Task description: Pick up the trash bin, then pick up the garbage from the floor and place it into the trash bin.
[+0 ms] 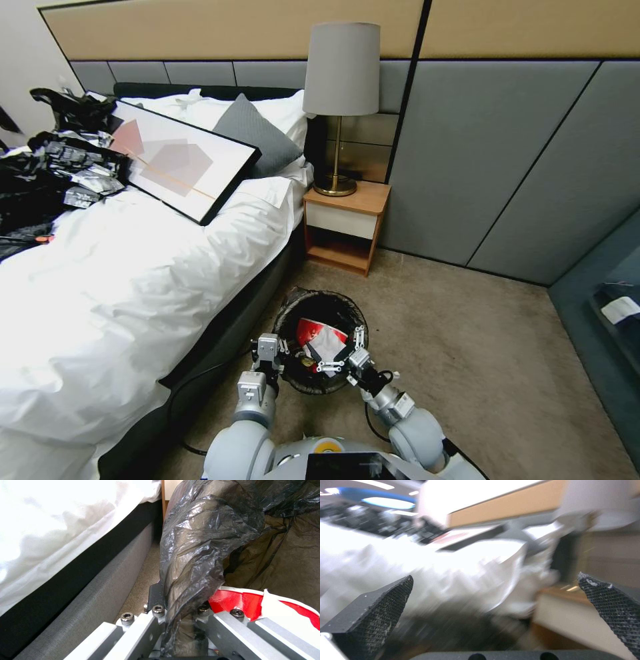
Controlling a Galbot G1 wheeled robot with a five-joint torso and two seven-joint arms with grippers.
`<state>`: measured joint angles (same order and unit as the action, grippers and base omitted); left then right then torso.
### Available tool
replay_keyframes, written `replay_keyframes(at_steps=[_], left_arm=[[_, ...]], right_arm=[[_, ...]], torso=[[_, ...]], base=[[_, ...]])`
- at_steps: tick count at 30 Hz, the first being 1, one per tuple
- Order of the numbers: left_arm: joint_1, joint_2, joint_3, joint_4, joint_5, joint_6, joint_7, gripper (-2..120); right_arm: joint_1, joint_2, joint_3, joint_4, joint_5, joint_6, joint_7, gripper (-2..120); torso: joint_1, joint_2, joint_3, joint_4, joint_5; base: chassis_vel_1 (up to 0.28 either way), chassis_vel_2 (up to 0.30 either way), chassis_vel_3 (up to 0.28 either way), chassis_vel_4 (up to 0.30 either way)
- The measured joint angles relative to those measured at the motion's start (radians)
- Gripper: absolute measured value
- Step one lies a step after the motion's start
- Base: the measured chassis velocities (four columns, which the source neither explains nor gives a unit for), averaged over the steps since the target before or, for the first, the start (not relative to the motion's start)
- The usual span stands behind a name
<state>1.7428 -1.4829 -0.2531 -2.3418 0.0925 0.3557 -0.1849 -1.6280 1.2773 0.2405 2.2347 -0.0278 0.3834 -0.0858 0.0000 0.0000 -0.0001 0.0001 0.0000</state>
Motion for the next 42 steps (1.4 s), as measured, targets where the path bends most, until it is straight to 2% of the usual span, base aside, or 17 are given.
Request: replay_keyframes(at_steps=[1,4,7,8,11,15,22,42], left_arm=[[0.000,0.000,0.000,0.000,0.000,0.000,0.000,0],[0.002,0.000,0.000,0.000,0.001,-0.002,-0.002,0],[0.004,0.001,-0.003,0.000,-0.001,-0.001,-0.004,0],[0.005,0.004,-0.007,0.000,-0.004,0.005,-0.005,0],[0.005,0.006,-0.010,-0.002,-0.010,0.013,-0.005,0],[0.004,0.008,-0.016,-0.004,-0.019,0.017,-0.005,0],[0.003,0.010,-0.019,-0.009,-0.029,0.019,-0.007,0],[0.004,0.005,-0.019,-0.010,-0.031,0.023,-0.013,0]], right_arm=[[0.000,0.000,0.000,0.000,0.000,0.000,0.000,114],[-0.098,0.039,0.022,0.077,-0.079,-0.023,0.117,114],[-0.151,0.054,0.027,0.095,-0.111,-0.032,0.169,112],[-0.184,0.069,0.037,0.107,-0.132,-0.041,0.220,110],[-0.210,0.090,0.065,0.114,-0.148,-0.045,0.258,105],[-0.235,0.116,0.096,0.124,-0.146,-0.038,0.273,100],[-0.238,0.138,0.143,0.097,-0.123,-0.011,0.274,100],[-0.181,0.130,0.192,0.063,-0.051,-0.025,0.260,100]], torso=[[0.000,0.000,0.000,0.0000,0.0000],[0.000,0.000,0.000,-0.0002,0.0000],[0.000,0.000,0.000,-0.0005,-0.0001],[0.000,0.000,0.000,-0.0004,0.0000],[0.000,0.000,0.000,0.0000,-0.0001],[0.000,0.000,0.000,-0.0001,0.0000],[0.000,0.000,0.000,-0.0001,0.0001],[0.000,0.000,0.000,-0.0001,0.0000]], base=[[0.000,0.000,0.000,0.000],[0.000,0.000,0.000,0.000],[0.000,0.000,0.000,0.000],[0.000,0.000,0.000,0.000],[0.000,0.000,0.000,0.000],[0.000,0.000,0.000,0.000],[0.000,0.000,0.000,0.000],[0.006,0.007,0.007,0.006]])
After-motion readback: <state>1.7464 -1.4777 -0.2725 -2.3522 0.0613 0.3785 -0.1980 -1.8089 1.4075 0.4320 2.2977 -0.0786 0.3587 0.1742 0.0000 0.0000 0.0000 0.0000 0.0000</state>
